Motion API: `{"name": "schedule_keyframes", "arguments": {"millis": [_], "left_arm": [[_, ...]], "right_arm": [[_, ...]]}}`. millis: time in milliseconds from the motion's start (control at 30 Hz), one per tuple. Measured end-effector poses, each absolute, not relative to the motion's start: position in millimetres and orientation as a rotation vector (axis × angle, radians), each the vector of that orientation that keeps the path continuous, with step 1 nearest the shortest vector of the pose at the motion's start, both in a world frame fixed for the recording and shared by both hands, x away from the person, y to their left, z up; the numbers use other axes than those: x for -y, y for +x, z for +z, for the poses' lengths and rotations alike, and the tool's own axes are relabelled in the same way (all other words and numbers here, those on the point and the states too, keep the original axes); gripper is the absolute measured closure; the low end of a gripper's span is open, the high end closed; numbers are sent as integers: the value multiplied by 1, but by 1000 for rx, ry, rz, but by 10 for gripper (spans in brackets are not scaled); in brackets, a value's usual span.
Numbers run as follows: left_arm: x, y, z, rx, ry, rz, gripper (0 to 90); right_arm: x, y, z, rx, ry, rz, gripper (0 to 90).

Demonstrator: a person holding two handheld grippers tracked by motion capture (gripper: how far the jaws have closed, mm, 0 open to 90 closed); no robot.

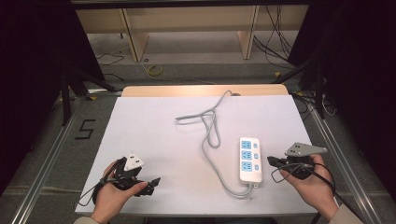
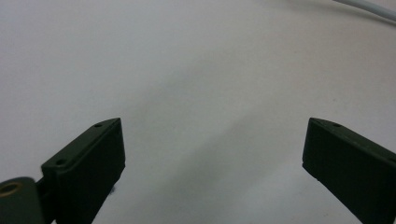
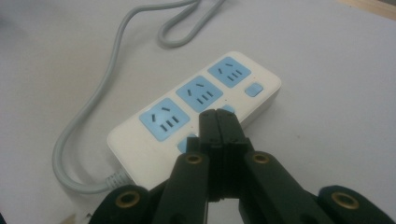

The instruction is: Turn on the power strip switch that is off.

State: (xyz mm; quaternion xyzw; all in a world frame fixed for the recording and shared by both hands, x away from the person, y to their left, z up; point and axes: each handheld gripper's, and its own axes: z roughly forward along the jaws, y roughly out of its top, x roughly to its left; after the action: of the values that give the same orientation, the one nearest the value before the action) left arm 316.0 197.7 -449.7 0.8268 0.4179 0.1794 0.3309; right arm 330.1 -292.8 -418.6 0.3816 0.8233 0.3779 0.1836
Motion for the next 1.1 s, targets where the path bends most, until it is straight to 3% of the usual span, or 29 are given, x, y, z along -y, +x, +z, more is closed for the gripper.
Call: {"name": "schedule_keyframes", "arguments": {"millis": [1100], "left_arm": [[-195,316,-451,-1082,2166,468,61]], "right_arm": [[284,352,-420,-2329,1107,1052,900]]}}
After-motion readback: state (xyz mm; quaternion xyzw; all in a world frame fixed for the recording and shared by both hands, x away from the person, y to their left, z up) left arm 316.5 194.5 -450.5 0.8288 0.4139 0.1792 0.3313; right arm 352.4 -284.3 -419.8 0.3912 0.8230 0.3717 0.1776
